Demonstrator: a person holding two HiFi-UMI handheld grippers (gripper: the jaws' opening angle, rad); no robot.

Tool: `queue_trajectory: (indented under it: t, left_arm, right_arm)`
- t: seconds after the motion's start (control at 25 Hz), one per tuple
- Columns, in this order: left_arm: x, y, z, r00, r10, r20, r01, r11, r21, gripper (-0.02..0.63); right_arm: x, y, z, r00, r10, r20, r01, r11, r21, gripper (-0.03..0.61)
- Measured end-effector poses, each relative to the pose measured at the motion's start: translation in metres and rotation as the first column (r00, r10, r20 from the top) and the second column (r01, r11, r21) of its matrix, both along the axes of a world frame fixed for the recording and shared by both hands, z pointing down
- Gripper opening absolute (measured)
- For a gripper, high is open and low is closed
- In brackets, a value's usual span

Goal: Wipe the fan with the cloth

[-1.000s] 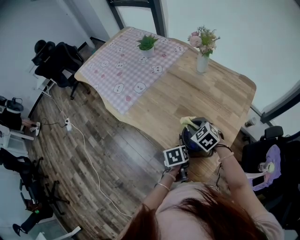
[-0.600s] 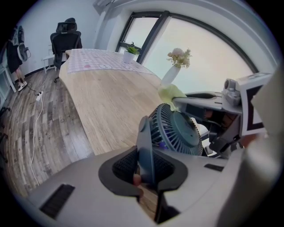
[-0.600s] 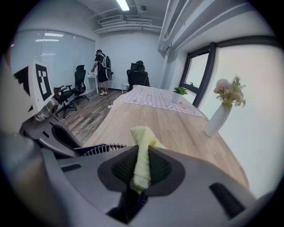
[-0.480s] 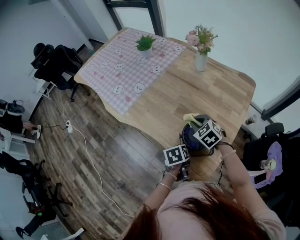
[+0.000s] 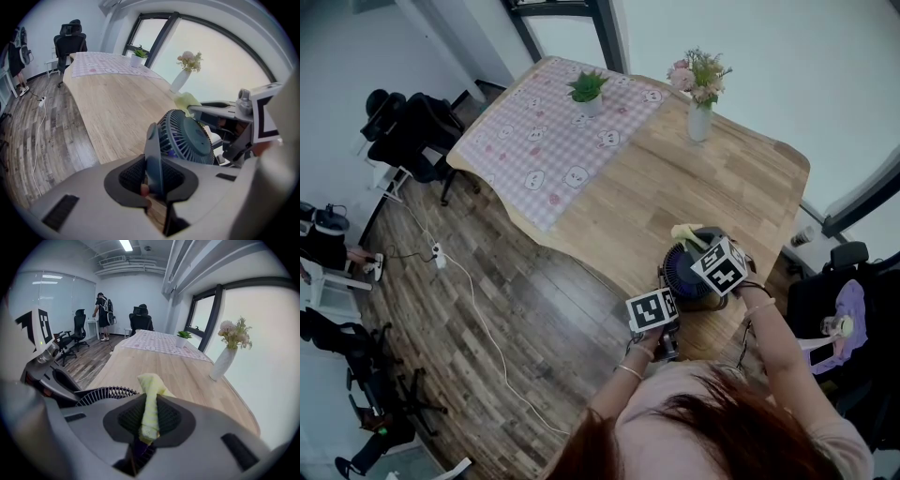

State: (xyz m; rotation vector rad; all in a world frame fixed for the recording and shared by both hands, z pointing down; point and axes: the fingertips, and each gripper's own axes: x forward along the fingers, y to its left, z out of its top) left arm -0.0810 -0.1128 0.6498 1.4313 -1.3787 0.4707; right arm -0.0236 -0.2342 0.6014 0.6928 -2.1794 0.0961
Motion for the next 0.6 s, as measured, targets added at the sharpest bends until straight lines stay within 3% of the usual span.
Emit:
queue_trajectory:
  t: [0.6]
  left_arm:
    - [0.000, -0.001, 0.000, 0.999, 0.023, 0.031, -0.023, 1.000, 0.005, 0.060]
  right_arm:
    - [0.013, 0.001, -0.002, 0.999, 0.014, -0.030, -0.013, 0.999, 0.042, 0.052]
